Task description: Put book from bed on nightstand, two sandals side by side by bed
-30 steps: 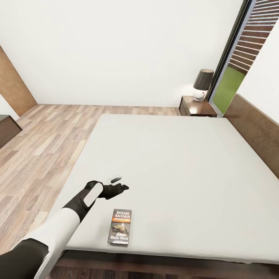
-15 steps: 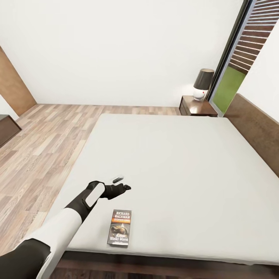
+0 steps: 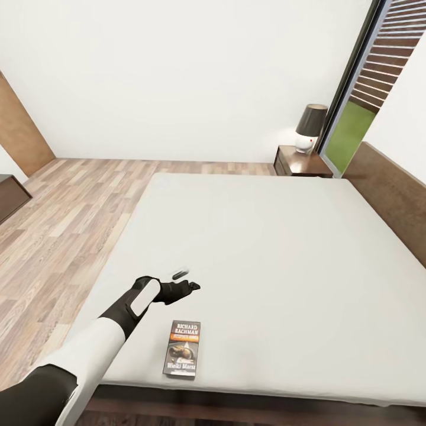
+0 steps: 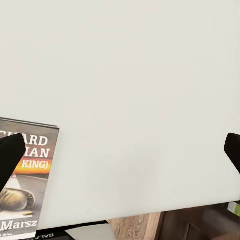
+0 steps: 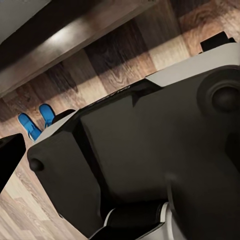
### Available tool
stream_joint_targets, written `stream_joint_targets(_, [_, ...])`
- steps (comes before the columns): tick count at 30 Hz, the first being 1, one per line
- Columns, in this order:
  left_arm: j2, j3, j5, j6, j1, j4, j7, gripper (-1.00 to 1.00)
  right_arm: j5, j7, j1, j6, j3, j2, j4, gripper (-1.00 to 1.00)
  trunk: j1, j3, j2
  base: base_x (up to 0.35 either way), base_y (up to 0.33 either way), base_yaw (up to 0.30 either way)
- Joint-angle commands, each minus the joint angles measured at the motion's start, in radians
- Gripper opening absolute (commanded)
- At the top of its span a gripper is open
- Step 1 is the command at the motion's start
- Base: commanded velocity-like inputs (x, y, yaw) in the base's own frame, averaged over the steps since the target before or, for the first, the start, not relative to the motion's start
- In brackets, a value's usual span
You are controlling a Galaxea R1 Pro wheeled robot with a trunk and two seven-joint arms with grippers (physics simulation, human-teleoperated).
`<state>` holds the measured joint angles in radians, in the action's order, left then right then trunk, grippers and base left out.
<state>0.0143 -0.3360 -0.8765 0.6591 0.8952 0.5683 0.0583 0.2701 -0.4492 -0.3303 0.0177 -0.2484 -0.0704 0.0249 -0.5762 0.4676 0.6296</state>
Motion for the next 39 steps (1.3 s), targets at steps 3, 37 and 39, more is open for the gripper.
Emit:
stream_joint_targets(3, [0.0,-0.004,-0.009,0.002,0.0,0.001,0.006,1.0,0.007,-0.005,-0.001,0.001,0.0,0.0,0.003,1.0,-0.012,0.011,0.022,0.0,0.0,0.0])
stream_joint_targets(37, [0.015,-0.003,-0.009,0.002,-0.001,0.0,0.006,1.0,0.008,-0.006,-0.001,0.002,0.0,0.0,0.003,1.0,-0.142,0.117,0.26,0.0,0.0,0.0])
stream_joint_targets(39, [0.015,-0.003,-0.009,0.002,-0.001,-0.001,0.005,1.0,0.008,-0.006,-0.001,0.002,0.0,-0.001,0.003,1.0,-0.15,0.123,0.274,0.0,0.0,0.0])
